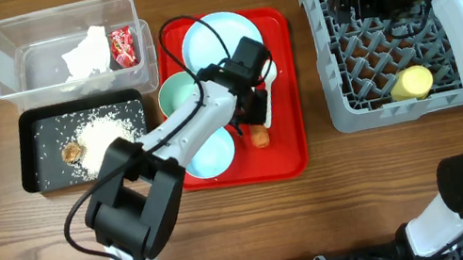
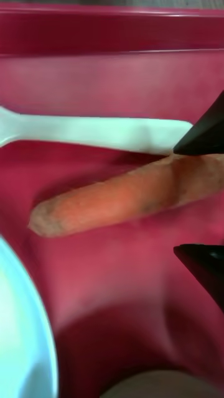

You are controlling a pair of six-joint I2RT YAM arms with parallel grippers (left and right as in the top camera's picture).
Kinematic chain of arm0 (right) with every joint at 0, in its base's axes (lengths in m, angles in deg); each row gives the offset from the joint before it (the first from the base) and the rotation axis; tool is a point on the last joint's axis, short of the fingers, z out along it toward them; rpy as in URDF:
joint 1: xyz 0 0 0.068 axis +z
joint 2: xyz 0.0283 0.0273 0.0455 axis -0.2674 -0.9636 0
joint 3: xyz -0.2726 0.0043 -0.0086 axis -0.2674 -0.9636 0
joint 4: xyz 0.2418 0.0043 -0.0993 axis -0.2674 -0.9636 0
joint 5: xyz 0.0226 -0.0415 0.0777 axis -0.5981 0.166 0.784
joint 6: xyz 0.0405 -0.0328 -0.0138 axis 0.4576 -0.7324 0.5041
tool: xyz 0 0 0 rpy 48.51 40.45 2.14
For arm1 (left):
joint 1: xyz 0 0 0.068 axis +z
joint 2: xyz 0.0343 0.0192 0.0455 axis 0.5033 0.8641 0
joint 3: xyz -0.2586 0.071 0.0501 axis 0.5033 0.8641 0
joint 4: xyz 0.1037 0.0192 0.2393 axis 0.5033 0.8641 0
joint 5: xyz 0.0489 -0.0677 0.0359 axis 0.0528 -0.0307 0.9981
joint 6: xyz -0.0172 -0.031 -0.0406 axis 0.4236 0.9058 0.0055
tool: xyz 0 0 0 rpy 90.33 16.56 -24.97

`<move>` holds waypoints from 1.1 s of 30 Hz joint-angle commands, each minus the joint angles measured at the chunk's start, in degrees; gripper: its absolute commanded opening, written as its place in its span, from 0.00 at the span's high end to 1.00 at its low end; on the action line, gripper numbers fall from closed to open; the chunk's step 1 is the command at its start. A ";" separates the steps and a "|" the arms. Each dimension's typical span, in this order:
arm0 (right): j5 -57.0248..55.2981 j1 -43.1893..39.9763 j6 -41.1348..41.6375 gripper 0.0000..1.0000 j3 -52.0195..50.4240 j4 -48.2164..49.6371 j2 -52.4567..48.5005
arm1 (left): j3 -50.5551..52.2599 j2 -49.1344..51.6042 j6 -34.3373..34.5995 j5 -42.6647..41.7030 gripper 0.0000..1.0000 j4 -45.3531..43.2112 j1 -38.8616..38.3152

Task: Sort waste into correct bins and load items into the dishwasher rack
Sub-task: 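Carry the carrot with the left gripper and drop it on the black tray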

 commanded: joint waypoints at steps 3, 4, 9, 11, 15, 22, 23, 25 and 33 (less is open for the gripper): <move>-0.74 -0.11 0.24 0.02 0.13 -0.22 -1.11 | -0.07 2.10 -1.86 -0.48 0.51 0.37 -1.29; -0.74 -0.11 0.24 0.02 0.13 -0.22 -1.11 | -0.07 2.34 -1.86 -0.48 0.49 0.50 -1.29; -0.74 -0.11 0.22 0.02 0.13 -0.24 -1.11 | -0.07 4.37 -3.10 -0.52 0.59 1.90 -1.29; -0.74 -0.11 0.22 0.02 0.13 -0.24 -1.11 | -0.07 4.57 -3.10 -0.55 0.64 2.27 -1.29; -0.74 -0.11 0.24 0.02 0.13 -0.24 -1.11 | -0.07 4.57 -3.10 -0.52 0.78 2.27 -1.29; -0.74 -0.11 0.24 0.02 0.13 -0.24 -1.11 | -2.21 4.39 -3.10 -0.50 0.88 4.70 -1.27; -0.74 -0.09 0.24 0.02 0.13 -0.24 -1.11 | -3.52 4.39 -3.10 -0.44 0.88 6.01 -1.27; -0.74 -0.11 0.24 0.02 0.13 -0.22 -1.11 | -7.10 4.39 -3.10 -0.33 0.89 9.22 -1.22; -0.76 -0.11 0.22 0.02 0.13 -0.22 -1.11 | -23.76 4.37 -3.10 -0.31 0.90 24.15 1.42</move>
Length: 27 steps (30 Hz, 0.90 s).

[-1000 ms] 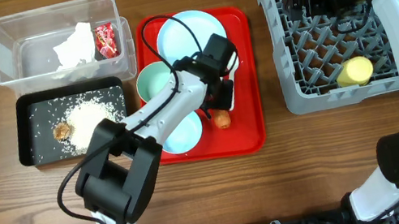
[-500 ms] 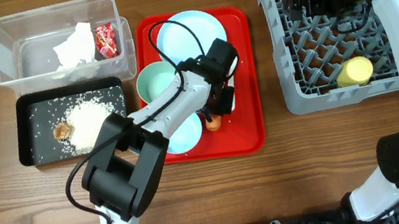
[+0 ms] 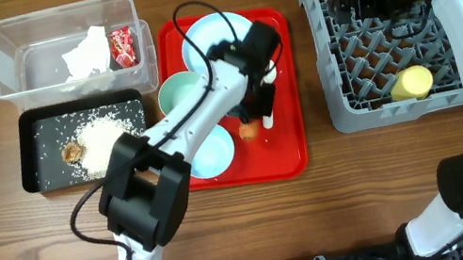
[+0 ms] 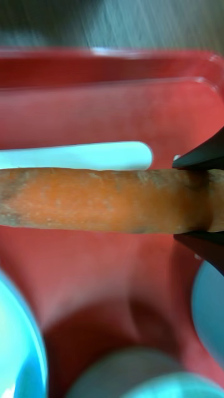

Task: Sort waste into correct bins and load items into the dishwasher rack
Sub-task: 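Carry the carrot with the left gripper and drop it on the black tray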

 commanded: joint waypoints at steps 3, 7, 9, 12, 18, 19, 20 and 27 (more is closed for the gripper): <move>-0.55 -0.11 0.20 0.02 0.13 -0.02 -1.11 | -12.81 -0.15 -0.26 1.68 0.90 11.06 4.66; -0.55 -0.11 0.24 0.02 0.13 0.04 -1.11 | -15.72 -0.15 0.22 3.82 0.91 19.91 9.40; -0.55 -0.09 0.24 0.02 0.13 0.04 -1.11 | -15.72 -0.15 0.22 3.80 0.96 23.26 11.67; -0.52 -0.09 0.24 0.02 0.13 0.04 -1.11 | -15.72 -0.15 0.70 3.82 0.96 27.39 15.34; -0.50 -0.09 0.35 0.02 0.13 -0.04 -1.11 | -15.72 -0.15 1.22 3.85 0.96 34.25 22.05; -0.50 -0.09 0.42 0.02 0.13 -0.04 -1.11 | -15.67 -0.15 1.25 4.33 0.96 34.73 23.02; -0.50 -0.09 0.44 0.01 0.13 -0.04 -1.11 | -15.67 -0.15 1.22 4.48 0.96 34.71 23.71; -0.55 -0.09 0.24 0.01 0.13 -0.70 -1.11 | -15.67 -0.13 1.20 7.26 0.93 34.73 30.16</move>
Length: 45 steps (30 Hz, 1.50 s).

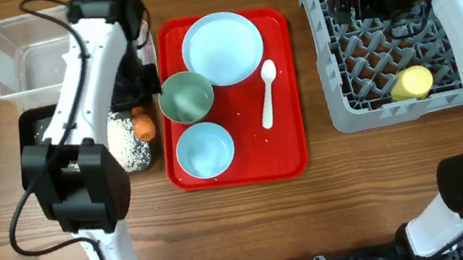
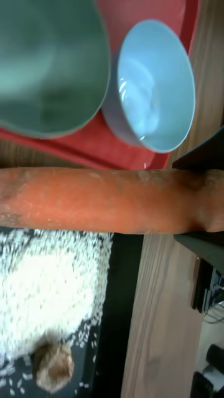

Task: Sort waste into correct bins and load items into the dishwasher rack
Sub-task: 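Carry the carrot with the left gripper and drop it on the black tray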

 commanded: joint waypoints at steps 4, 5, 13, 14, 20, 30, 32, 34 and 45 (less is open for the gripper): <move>-0.55 -0.09 0.17 0.01 0.13 -0.48 -1.11 | -1.09 -0.13 0.92 1.75 0.91 0.31 7.98; -0.57 -0.09 0.17 0.01 0.13 -0.50 -1.11 | -0.79 -0.13 0.94 1.81 0.91 0.31 9.07; -1.84 -0.09 0.20 0.01 0.13 -0.87 -1.11 | 7.06 -0.13 4.28 1.90 0.90 -3.26 17.49; -1.86 -0.09 0.20 0.01 0.13 -0.90 -1.11 | 7.93 -0.13 5.44 1.95 0.90 -4.74 17.97; -1.90 -0.09 0.17 0.01 0.13 -1.53 -1.11 | 11.43 -0.13 10.25 2.03 0.86 -13.84 18.56; -3.17 -0.09 0.20 0.01 0.13 -1.99 -1.11 | 20.33 -0.13 11.93 2.16 0.85 -23.34 18.56; -3.17 -0.09 0.20 0.00 0.13 -2.01 -1.11 | 21.94 -0.13 11.98 2.14 0.83 -24.87 18.58; -3.17 -0.09 0.20 0.01 0.13 -2.03 -1.11 | 22.49 -0.13 11.96 2.16 0.79 -25.18 18.56; -3.15 -0.09 0.22 0.01 0.13 -2.21 -1.11 | 22.47 -0.13 11.91 2.14 0.54 -23.56 18.56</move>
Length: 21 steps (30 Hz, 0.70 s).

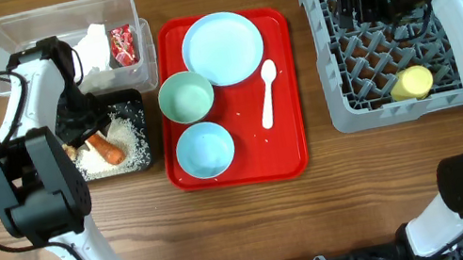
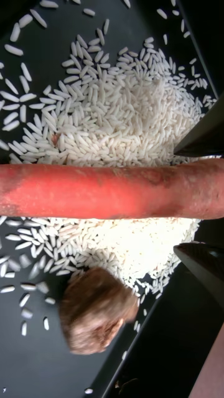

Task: Sort waste into correct bins and load items into the dishwasher rack
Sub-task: 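Carry the carrot with the left gripper and drop it on the black tray, then raise the left arm away and reach the right gripper to the blue plate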

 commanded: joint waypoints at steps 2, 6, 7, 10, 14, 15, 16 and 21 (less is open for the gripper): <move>-1.20 -0.09 0.22 0.01 0.13 -0.11 -1.09 | 0.26 -0.13 0.28 0.76 0.54 1.18 0.13; -1.20 -0.09 0.22 0.01 0.13 -0.09 -1.09 | -0.87 -0.13 0.31 0.76 0.55 2.67 0.13; -1.20 -0.09 0.24 0.01 0.13 -0.09 -1.09 | -1.66 -0.15 0.28 0.76 0.56 3.34 0.11; -1.20 -0.09 0.24 0.01 0.13 -0.09 -1.09 | -4.35 -0.74 -0.28 0.66 0.51 5.11 0.11; -1.18 -0.09 0.26 0.00 0.13 -0.07 -1.09 | -7.30 -3.13 -3.48 -0.35 0.48 6.82 0.11; -1.18 -0.09 0.24 0.01 0.13 -0.04 -1.09 | -8.11 -4.13 -4.15 -0.52 0.47 7.26 0.11; -1.18 -0.09 0.26 0.01 0.13 -0.04 -1.09 | -8.61 -4.79 -5.27 -1.09 0.47 7.45 0.04; -1.18 -0.09 0.26 0.01 0.13 -0.02 -1.09 | -9.68 -9.42 -13.31 -7.78 0.45 6.69 -2.03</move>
